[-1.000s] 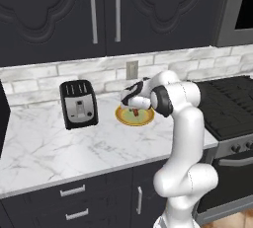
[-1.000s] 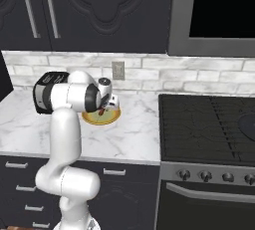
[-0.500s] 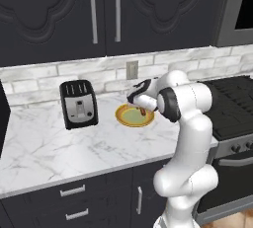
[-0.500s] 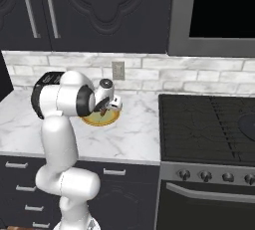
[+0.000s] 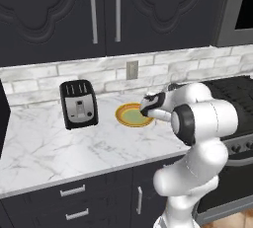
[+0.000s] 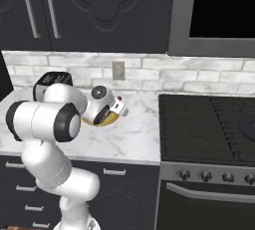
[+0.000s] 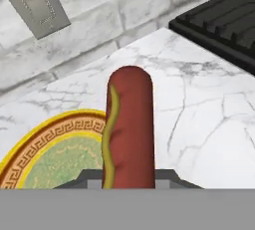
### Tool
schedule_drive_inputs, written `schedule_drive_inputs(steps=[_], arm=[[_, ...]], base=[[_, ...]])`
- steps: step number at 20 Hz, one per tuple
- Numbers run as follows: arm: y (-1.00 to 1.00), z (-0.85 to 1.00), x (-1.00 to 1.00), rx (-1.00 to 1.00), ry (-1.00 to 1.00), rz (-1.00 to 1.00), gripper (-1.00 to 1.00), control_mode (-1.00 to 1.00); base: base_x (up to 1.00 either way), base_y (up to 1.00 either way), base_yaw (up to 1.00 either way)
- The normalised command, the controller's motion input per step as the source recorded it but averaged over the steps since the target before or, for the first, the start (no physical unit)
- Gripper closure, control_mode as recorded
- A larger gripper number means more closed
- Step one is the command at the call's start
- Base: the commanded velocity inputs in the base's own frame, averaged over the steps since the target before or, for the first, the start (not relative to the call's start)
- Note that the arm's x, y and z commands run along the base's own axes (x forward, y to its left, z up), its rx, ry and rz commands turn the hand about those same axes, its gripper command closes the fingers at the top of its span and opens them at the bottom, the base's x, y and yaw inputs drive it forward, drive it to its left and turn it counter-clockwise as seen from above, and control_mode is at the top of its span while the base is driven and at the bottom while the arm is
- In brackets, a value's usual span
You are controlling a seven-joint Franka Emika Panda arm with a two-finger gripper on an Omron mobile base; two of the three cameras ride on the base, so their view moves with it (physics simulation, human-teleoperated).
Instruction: Place the cold items (potato and bell pepper) from the fridge in one tupperware on the dining counter. Place the warm items (kebab skewer and hot dog) in the stove area in another tupperware.
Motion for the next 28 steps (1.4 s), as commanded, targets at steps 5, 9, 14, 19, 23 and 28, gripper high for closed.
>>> schedule_drive_inputs(steps=[5,9,14,19,23,28], arm=[[-0.46,1.00,-0.98,-0.01,0.06,-0.05,1.00,-1.00],[-0.25,1.00,-1.00,-0.02,0.23,0.00,1.00,-1.00],[-0.05,0.81,-1.00,0.02,0.20,-0.08,1.00,-1.00],[0.03,0.03,-0.88,0.15,-0.09,-0.31,1.00,-1.00],[0.36,0.06,-0.69,0.17,-0.26,-0.39,1.00,-1.00],[0.65,0.32,-0.78,0.19,-0.47,-0.39,1.00,-1.00]], base=[[0.00,0.00,0.00],[0.00,0.00,0.00],[0.00,0.00,0.00],[0.00,0.00,0.00],[0.00,0.00,0.00],[0.00,0.00,0.00]])
